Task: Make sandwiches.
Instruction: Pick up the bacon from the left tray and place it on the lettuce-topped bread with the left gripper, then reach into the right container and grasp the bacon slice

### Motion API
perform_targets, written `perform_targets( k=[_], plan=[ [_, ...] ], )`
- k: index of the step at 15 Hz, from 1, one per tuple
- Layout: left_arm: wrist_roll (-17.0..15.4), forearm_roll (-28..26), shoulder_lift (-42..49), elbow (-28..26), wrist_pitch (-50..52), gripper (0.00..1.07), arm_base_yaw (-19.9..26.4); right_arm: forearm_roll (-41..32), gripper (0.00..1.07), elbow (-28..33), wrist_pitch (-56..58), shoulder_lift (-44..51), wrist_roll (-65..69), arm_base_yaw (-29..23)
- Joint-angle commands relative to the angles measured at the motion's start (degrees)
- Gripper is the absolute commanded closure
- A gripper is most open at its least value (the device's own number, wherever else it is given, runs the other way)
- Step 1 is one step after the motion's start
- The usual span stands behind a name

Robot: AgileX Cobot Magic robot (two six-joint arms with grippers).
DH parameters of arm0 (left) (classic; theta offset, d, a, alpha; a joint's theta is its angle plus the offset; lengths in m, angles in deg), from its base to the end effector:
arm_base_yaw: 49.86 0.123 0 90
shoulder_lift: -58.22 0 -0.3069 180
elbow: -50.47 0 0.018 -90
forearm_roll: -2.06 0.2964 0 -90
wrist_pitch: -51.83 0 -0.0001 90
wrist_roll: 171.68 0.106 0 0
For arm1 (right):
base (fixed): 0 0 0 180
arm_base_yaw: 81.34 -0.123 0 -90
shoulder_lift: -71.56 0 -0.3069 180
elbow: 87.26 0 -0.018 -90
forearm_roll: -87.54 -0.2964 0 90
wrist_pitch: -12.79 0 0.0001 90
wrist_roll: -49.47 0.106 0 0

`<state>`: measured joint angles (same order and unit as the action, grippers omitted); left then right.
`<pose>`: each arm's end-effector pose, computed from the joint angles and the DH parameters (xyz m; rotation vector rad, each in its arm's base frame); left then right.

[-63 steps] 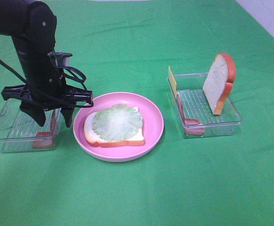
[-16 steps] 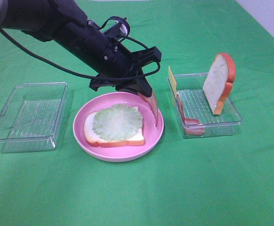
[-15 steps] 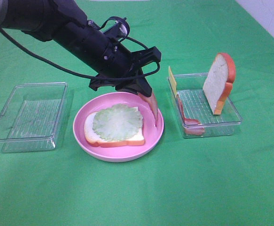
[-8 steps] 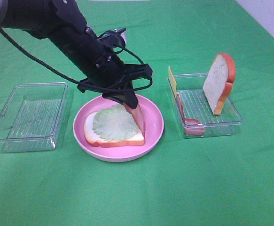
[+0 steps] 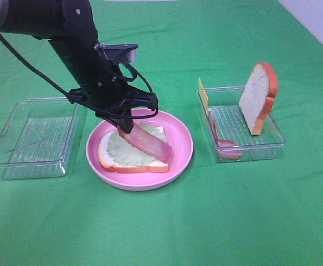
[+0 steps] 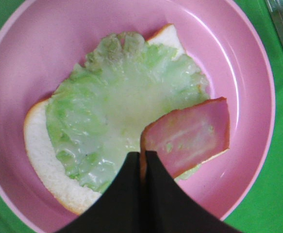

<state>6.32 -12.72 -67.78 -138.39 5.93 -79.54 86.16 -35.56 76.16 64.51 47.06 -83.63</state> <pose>0.4112 -0.2567 0.1529 0.4752 2.8481 -0.4124 0.0291 0.0034 0.2734 -0.0886 2.1294 0.0281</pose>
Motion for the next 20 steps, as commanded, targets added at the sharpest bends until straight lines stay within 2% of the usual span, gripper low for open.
perform_targets(
  k=[1,3,4,5,6,7,9,10,11,12,13,14,15,17,19,20],
  plan=[
    [-0.7,1.1,-0.2,-0.3,0.0,1.07,-0.1,-0.2,0.26,0.1,-0.2,1.8,-0.2,0.2],
    [-0.7,1.1,-0.2,-0.3,1.1,1.06,-0.1,-0.2,0.26,0.1,-0.2,1.8,-0.2,0.2],
    [-0.7,1.1,-0.2,-0.3,1.5,1.00,-0.1,-0.2,0.26,0.1,-0.2,1.8,-0.2,0.2],
    [-0.7,1.1,-0.2,-0.3,1.6,0.77,-0.1,-0.2,0.26,0.1,-0.2,1.8,-0.2,0.2],
    [-0.7,1.1,-0.2,-0.3,1.6,0.71,-0.1,-0.2,0.26,0.1,-0.2,1.8,-0.2,0.2],
    [-0.7,1.1,-0.2,-0.3,1.6,0.59,-0.1,-0.2,0.26,0.1,-0.2,1.8,-0.2,0.2],
    [-3.2,2.9,-0.1,-0.3,1.8,0.35,-0.1,-0.2,0.26,0.1,-0.2,1.8,-0.2,0.2],
    [-4.1,4.0,0.0,-0.4,1.6,0.27,-0.1,-0.2,0.26,0.1,-0.2,1.8,-0.2,0.2],
    [-5.7,6.9,0.5,-1.4,-0.3,0.09,-0.1,-0.2,0.26,0.1,-0.2,1.8,-0.2,0.2],
    [-7.2,8.4,1.3,-2.3,-2.1,0.04,-0.1,-0.2,0.26,0.1,-0.2,1.8,-0.2,0.2],
    [-8.6,9.5,1.7,-2.7,-2.6,0.04,-0.1,-0.2,0.26,0.1,-0.2,1.8,-0.2,0.2],
    [-14.0,12.0,4.5,-4.1,-5.8,0.05,-0.1,-0.2,0.26,0.1,-0.2,1.8,-0.2,0.2],
    [-14.0,12.9,5.9,-4.8,-8.2,0.05,-0.1,-0.2,0.26,0.1,-0.2,1.8,-0.2,0.2],
    [-12.1,14.8,7.9,-6.1,-11.9,0.05,0.9,-0.2,0.26,0.1,-0.2,1.8,-0.2,0.2],
    [-6.9,14.4,9.7,-7.3,-16.7,0.05,5.7,-0.2,0.26,0.1,-0.2,1.8,-0.2,0.2],
    [-3.7,14.0,10.4,-7.4,-19.0,0.05,9.8,-0.2,0.26,0.1,-0.2,1.8,-0.2,0.2]
  ],
)
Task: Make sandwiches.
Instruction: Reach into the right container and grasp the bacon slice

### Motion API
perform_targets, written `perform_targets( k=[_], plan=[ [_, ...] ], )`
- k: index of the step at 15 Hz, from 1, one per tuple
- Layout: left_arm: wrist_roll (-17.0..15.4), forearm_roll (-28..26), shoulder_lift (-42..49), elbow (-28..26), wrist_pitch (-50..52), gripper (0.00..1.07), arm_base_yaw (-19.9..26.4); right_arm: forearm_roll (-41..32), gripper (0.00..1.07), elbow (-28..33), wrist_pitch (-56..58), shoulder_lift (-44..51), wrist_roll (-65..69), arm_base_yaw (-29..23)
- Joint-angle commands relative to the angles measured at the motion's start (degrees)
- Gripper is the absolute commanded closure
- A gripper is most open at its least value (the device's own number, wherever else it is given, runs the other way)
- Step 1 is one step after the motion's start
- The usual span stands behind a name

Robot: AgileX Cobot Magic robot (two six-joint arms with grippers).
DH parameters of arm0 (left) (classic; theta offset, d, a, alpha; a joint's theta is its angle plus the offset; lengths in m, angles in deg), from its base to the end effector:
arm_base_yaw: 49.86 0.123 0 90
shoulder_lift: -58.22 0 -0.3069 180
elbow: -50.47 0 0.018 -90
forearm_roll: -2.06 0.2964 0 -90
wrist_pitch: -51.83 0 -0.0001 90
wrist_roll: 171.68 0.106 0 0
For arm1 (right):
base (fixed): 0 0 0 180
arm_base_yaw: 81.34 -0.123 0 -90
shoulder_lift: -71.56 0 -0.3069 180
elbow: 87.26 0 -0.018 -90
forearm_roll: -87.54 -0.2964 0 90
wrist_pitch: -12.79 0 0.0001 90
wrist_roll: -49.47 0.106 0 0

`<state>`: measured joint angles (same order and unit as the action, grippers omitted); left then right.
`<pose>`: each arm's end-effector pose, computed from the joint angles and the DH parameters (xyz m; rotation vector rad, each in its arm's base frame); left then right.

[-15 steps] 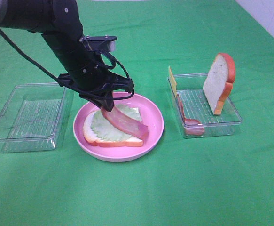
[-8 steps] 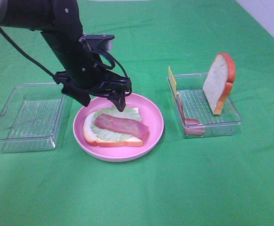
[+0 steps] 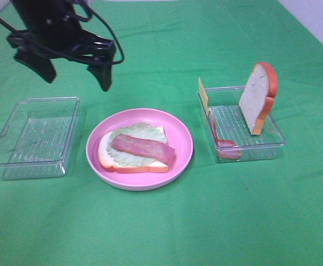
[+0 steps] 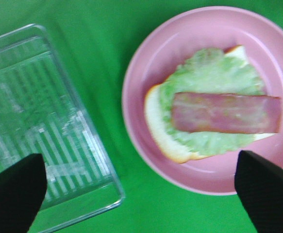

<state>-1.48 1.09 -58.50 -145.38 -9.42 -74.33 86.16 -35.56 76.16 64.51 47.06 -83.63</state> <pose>0.4225 -0.1940 0.2580 0.3549 2.8219 -0.1537 0.0291 0.0034 0.2734 -0.0886 2.1294 0.0281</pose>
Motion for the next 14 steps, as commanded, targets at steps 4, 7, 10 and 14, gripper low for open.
perform_targets(
  k=[4,7,10,14],
  plan=[
    [13.8,-2.4,2.0,-0.4,-5.6,0.05,21.2,-0.2,0.26,0.1,-0.2,1.8,-0.2,0.2],
    [17.1,-6.5,2.1,-0.4,-6.6,0.05,29.9,-0.2,0.26,0.1,-0.2,1.8,-0.2,0.2],
    [17.3,-6.4,2.9,-0.1,-10.5,0.05,30.4,-0.2,0.26,0.1,-0.2,1.8,-0.2,0.2],
    [17.0,-7.3,12.4,8.9,-7.2,0.05,30.1,-0.2,0.26,0.1,-0.2,1.8,-0.2,0.2]
  ],
)
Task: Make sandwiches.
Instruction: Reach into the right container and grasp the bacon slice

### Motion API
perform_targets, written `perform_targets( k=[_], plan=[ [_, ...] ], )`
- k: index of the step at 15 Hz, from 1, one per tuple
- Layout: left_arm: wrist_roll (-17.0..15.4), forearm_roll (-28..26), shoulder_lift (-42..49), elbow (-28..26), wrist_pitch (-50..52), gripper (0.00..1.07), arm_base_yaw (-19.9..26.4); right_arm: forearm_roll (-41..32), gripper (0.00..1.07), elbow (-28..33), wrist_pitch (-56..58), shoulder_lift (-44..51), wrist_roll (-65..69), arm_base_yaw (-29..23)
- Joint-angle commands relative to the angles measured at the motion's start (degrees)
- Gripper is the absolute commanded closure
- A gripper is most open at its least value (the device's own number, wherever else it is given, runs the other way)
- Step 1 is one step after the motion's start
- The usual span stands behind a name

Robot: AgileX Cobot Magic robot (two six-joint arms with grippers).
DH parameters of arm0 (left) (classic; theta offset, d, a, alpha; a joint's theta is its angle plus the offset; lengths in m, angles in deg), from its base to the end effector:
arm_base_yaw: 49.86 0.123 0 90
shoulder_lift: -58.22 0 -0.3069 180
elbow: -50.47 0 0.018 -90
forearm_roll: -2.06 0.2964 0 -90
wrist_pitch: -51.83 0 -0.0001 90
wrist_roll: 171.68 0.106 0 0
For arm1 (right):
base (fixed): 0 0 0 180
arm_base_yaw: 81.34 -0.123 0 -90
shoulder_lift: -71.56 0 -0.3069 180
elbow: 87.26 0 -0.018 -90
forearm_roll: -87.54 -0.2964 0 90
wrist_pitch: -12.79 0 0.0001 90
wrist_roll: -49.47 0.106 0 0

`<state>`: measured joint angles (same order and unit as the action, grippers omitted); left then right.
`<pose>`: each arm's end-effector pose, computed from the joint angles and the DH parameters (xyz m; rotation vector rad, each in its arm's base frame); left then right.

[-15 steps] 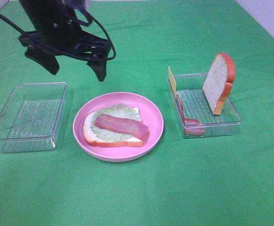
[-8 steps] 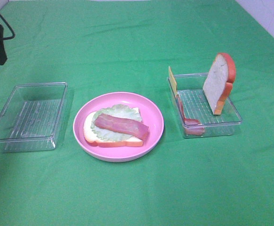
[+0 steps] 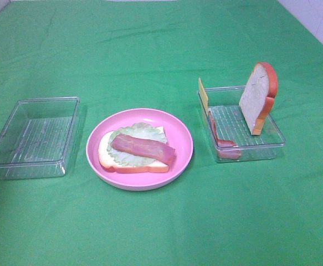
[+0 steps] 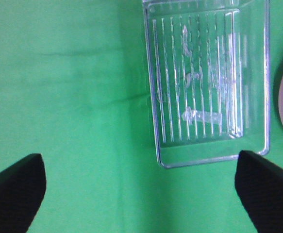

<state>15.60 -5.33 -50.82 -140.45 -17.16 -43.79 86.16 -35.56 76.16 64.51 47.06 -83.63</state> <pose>0.4187 0.0317 0.2865 -0.0168 2.9004 -0.1431 0.0291 0.0034 0.2734 -0.0886 2.1294 0.0281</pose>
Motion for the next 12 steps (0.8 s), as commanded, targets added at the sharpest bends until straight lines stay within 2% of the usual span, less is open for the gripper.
perform_targets(
  k=[1,3,4,5,9,11,12],
  plan=[
    [-0.1,-0.8,9.4,8.9,2.6,0.05,-0.4,-0.2,0.26,0.1,-0.2,1.8,-0.2,0.2],
    [-0.1,-0.5,18.5,18.6,5.2,0.06,-0.4,-0.2,0.26,0.1,-0.2,1.8,-0.2,0.2],
    [0.1,-0.3,29.6,28.6,6.4,0.06,-0.4,-0.2,0.26,0.1,-0.2,1.8,-0.2,0.2],
    [0.1,-0.3,32.8,30.4,6.7,0.06,-0.4,-0.2,0.26,0.1,-0.2,1.8,-0.2,0.2],
    [-0.1,1.8,58.6,44.7,7.7,0.06,-0.4,-0.2,0.26,0.1,-0.2,1.8,-0.2,0.2],
    [-0.1,1.8,71.8,49.4,5.2,0.06,-0.4,-0.2,0.26,0.1,-0.2,1.8,-0.2,0.2],
    [-0.2,1.8,74.6,50.1,4.5,0.06,-0.4,-0.2,0.26,0.1,-0.2,1.8,-0.2,0.2]
  ],
)
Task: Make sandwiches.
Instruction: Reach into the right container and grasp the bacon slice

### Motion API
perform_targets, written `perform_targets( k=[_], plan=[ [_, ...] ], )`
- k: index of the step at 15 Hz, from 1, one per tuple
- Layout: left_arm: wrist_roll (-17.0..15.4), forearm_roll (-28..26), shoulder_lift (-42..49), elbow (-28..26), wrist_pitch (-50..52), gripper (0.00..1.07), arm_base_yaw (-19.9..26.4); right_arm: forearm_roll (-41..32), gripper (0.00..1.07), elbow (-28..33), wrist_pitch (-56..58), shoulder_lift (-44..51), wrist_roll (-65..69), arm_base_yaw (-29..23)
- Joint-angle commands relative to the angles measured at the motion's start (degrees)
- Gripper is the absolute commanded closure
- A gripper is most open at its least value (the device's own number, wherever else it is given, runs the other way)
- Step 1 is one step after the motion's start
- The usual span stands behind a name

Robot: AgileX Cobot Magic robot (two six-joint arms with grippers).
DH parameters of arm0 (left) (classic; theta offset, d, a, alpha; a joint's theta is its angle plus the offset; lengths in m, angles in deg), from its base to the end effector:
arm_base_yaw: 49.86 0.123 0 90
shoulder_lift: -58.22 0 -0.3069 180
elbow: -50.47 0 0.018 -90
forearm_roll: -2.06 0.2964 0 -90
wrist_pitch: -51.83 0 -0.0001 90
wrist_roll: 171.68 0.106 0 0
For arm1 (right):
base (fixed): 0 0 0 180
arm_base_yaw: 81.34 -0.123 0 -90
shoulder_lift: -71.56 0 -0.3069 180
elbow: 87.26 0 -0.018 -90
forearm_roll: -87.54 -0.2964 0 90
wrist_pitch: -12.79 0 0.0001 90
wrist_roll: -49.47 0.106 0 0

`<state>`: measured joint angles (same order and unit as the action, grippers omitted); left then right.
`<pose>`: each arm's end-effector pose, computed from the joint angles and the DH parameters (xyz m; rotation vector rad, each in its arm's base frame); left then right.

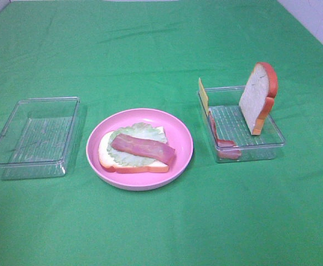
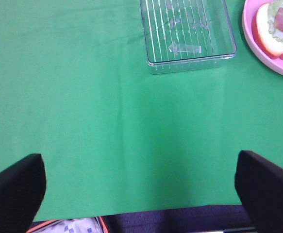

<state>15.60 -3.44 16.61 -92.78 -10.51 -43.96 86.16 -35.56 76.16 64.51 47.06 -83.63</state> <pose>0.1245 0.0038 0.3226 0.0121 2.4495 -0.0225 0.0291 0.0034 0.2734 -0.0886 2.1294 0.0281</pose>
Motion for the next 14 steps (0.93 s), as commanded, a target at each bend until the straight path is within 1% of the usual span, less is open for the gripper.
perform_targets(
  k=[1,3,4,5,7,8,10,12,14],
  plan=[
    [-0.3,-0.1,13.8,4.1,-3.8,0.06,-0.2,-0.2,0.26,0.1,-0.2,1.8,-0.2,0.2],
    [-0.5,-0.1,24.6,6.5,-6.2,0.06,-0.2,-0.2,0.26,0.1,-0.2,1.8,-0.2,0.2],
    [-0.7,-0.1,32.4,8.2,-7.7,0.06,-0.2,-0.2,0.26,0.1,-0.2,1.8,-0.2,0.2],
    [-1.1,-0.1,36.0,8.9,-7.5,0.06,-0.2,-0.2,0.26,0.1,-0.2,1.8,-0.2,0.2],
    [-1.1,-0.3,35.3,8.9,-6.2,0.06,-0.2,-0.1,0.26,0.1,-0.2,1.7,-0.2,0.2],
    [-1.1,-0.3,35.6,9.3,-3.8,0.06,-0.2,-0.2,0.26,0.1,-0.2,1.4,-0.2,0.1],
    [-1.1,-0.3,35.6,11.3,0.4,0.06,-0.2,-0.2,0.26,0.1,-0.2,1.4,-0.2,0.1],
    [-2.7,0.7,35.4,11.5,0.5,0.06,-0.2,-0.2,0.26,0.1,-0.2,1.4,-0.2,0.1],
    [-3.6,1.1,35.4,11.5,0.5,0.06,-0.2,-0.2,0.26,0.1,-0.2,1.4,-0.2,0.1]
  ],
)
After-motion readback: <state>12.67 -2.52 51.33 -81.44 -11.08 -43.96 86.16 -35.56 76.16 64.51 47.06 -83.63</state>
